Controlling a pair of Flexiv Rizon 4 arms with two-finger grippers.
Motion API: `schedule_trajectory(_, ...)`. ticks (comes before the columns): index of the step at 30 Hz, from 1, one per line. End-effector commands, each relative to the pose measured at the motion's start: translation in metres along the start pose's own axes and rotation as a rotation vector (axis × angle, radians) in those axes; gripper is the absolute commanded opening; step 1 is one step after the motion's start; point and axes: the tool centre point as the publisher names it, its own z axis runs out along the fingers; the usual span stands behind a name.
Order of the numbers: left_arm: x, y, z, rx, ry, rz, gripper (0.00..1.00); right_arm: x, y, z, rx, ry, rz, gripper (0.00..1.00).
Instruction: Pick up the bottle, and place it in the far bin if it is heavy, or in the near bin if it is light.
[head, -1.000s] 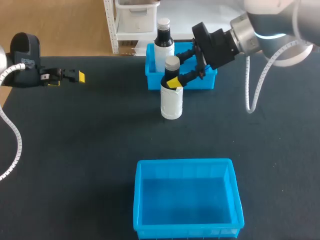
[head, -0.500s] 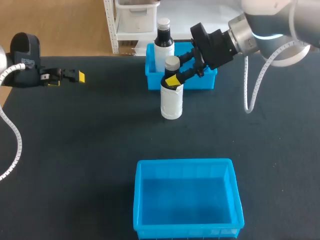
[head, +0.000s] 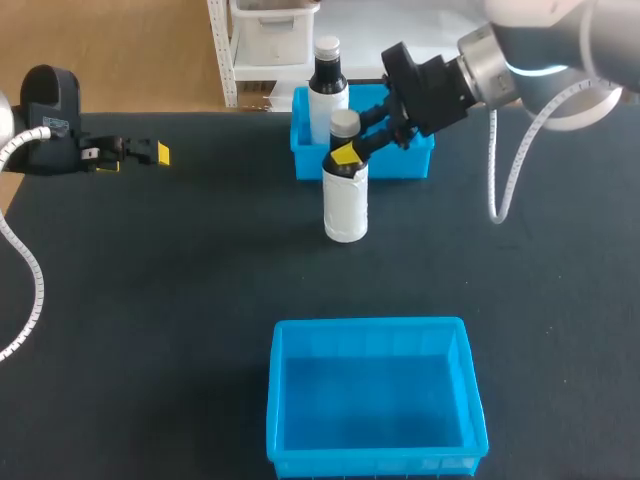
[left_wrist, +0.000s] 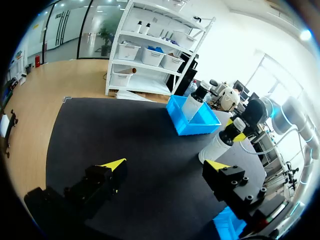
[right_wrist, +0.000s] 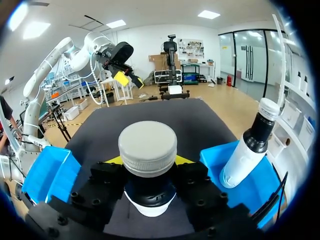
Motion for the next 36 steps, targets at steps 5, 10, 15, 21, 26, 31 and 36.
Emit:
schedule_trajectory(5, 0.000, 0.000, 0.000, 0.000, 0.000, 0.000, 1.00, -0.003, 0.007, -0.028, 0.038, -0.005, -0.001, 0.26)
schedule_trajectory(10, 0.000, 0.000, 0.000, 0.000, 0.000, 0.000, 1.00, 0.003, 0.007, -0.057, 0.082, -0.013, 0.030, 0.00)
schedule_trajectory(15, 0.000, 0.000, 0.000, 0.000, 0.000, 0.000, 1.00, 0.009, 0.008, -0.093, 0.141, -0.011, 0.061, 0.00)
schedule_trajectory(21, 0.000, 0.000, 0.000, 0.000, 0.000, 0.000, 1.00, 0.014, 0.012, -0.140, 0.224, -0.002, 0.089, 0.00)
schedule_trajectory(26, 0.000, 0.000, 0.000, 0.000, 0.000, 0.000, 1.00, 0.018, 0.025, -0.175, 0.284, 0.014, 0.115, 0.00)
schedule_trajectory(31, 0.000, 0.000, 0.000, 0.000, 0.000, 0.000, 1.00, 0.017, 0.046, -0.206, 0.328, 0.017, 0.133, 0.00)
schedule_trajectory(36, 0.000, 0.000, 0.000, 0.000, 0.000, 0.000, 1.00, 0.006, 0.075, -0.234, 0.332, 0.003, 0.137, 0.00)
